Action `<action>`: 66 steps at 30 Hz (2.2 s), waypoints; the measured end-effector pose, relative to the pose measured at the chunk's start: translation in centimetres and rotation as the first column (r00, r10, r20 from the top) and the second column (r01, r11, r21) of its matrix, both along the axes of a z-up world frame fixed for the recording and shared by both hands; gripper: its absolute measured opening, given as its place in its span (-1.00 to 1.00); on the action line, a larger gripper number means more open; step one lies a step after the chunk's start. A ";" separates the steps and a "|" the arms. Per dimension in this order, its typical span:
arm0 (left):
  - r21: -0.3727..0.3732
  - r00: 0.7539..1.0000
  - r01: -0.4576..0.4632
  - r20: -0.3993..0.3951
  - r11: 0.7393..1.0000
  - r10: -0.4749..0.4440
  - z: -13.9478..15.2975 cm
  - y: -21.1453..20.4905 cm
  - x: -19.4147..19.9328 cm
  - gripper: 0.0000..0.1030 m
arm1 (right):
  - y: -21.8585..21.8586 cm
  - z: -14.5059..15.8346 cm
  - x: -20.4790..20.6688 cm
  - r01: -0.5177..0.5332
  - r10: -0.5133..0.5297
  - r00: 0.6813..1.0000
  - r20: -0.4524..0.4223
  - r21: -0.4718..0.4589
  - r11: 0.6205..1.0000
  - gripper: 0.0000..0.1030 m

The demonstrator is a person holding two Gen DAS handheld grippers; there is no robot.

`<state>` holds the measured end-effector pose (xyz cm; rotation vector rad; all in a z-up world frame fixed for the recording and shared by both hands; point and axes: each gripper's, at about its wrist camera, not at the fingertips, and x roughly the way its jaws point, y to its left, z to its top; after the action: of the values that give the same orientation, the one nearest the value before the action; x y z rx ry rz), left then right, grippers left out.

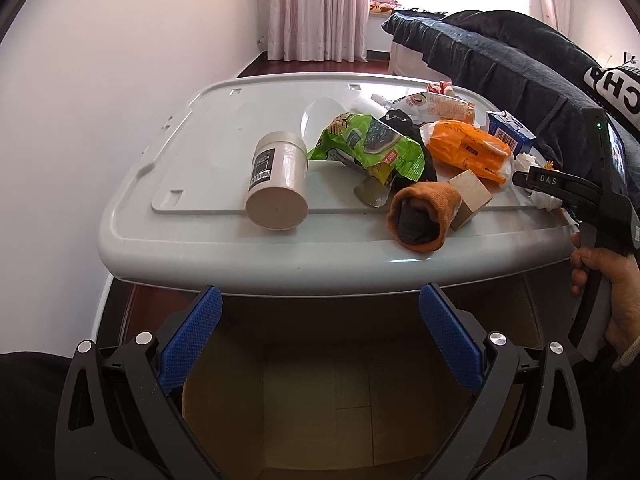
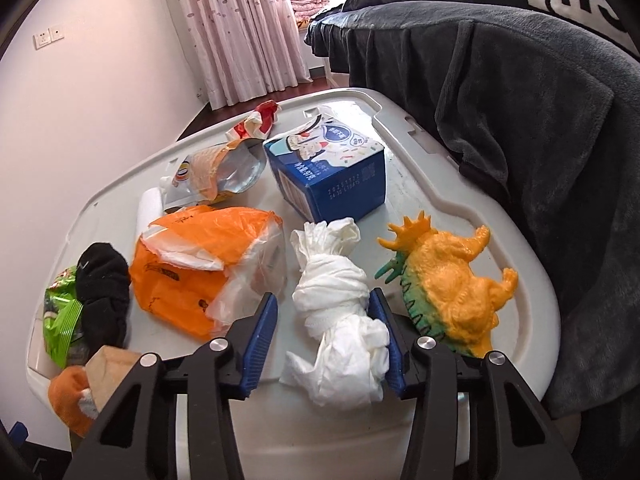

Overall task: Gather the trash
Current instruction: 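Grasp the crumpled white tissue with the right gripper, then grasp the orange knit cap with the left gripper while the right gripper holds the tissue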

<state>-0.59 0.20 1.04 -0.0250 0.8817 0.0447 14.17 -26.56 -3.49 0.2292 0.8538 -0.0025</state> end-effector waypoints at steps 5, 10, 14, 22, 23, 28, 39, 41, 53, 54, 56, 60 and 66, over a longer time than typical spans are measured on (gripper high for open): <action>0.001 1.000 0.005 0.001 1.000 -0.005 -0.1 0.0 -0.1 0.87 | 0.8 0.0 0.6 -0.005 0.005 1.000 -0.003 -0.065 0.998 -0.35; 0.013 0.999 0.025 0.027 1.000 -0.025 -0.1 -0.6 -0.2 0.87 | 1.3 -0.1 0.3 -0.006 0.006 1.000 0.001 -0.122 0.992 -0.39; 0.006 0.993 0.085 0.076 0.996 -0.085 0.3 -1.7 -0.4 0.87 | 1.1 0.7 -1.0 0.010 -0.010 1.000 0.005 -0.074 0.997 -0.41; -0.072 0.976 0.209 0.074 0.975 -0.204 -0.3 -5.2 2.4 0.87 | 0.9 4.3 -8.1 -0.057 0.054 0.996 0.067 0.050 0.997 -0.40; -0.073 0.975 0.217 0.068 0.973 -0.212 -0.6 -5.5 2.8 0.87 | 0.8 4.3 -8.6 -0.056 0.052 0.996 0.067 0.051 0.997 -0.40; -0.078 0.980 0.201 0.022 0.976 -0.200 -2.9 -6.2 6.1 0.87 | 0.0 3.9 -9.8 -0.036 0.030 0.998 0.062 0.083 0.996 -0.39; -0.064 0.990 0.137 0.047 0.988 -0.134 -4.7 -5.0 8.2 0.82 | 0.0 3.6 -9.2 -0.041 0.034 0.998 0.059 0.111 0.993 -0.39; -0.036 0.987 0.143 0.073 0.989 -0.140 -4.8 -5.2 8.0 0.56 | 0.0 3.5 -9.2 -0.039 0.033 0.998 0.056 0.107 0.994 -0.39; -0.091 0.982 0.162 0.116 0.983 -0.151 -3.5 -4.3 5.6 -0.40 | 0.5 3.3 -9.0 -0.050 0.044 0.998 0.054 0.110 0.993 -0.39; -0.091 0.980 0.172 0.121 0.981 -0.160 -3.2 -4.4 5.0 -0.40 | 0.5 3.3 -9.0 -0.050 0.044 0.998 0.055 0.110 0.993 -0.39; -0.076 0.977 0.183 0.126 0.980 -0.173 -3.2 -4.7 4.4 -0.40 | 0.5 3.2 -9.0 -0.050 0.044 0.998 0.054 0.112 0.992 -0.39; 0.001 0.966 0.221 0.135 0.975 -0.219 -3.2 -6.2 3.2 -0.42 | 0.6 3.1 -8.8 -0.056 0.050 0.997 0.051 0.114 0.992 -0.39; -0.008 0.961 0.235 0.152 0.972 -0.231 -1.5 -6.8 2.1 -0.44 | 1.1 3.6 -9.4 -0.086 0.079 0.995 0.068 0.099 0.991 -0.39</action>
<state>1.53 -6.55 -0.50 0.0513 0.7294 -0.1869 4.74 -25.45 0.08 0.2881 0.8003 0.1254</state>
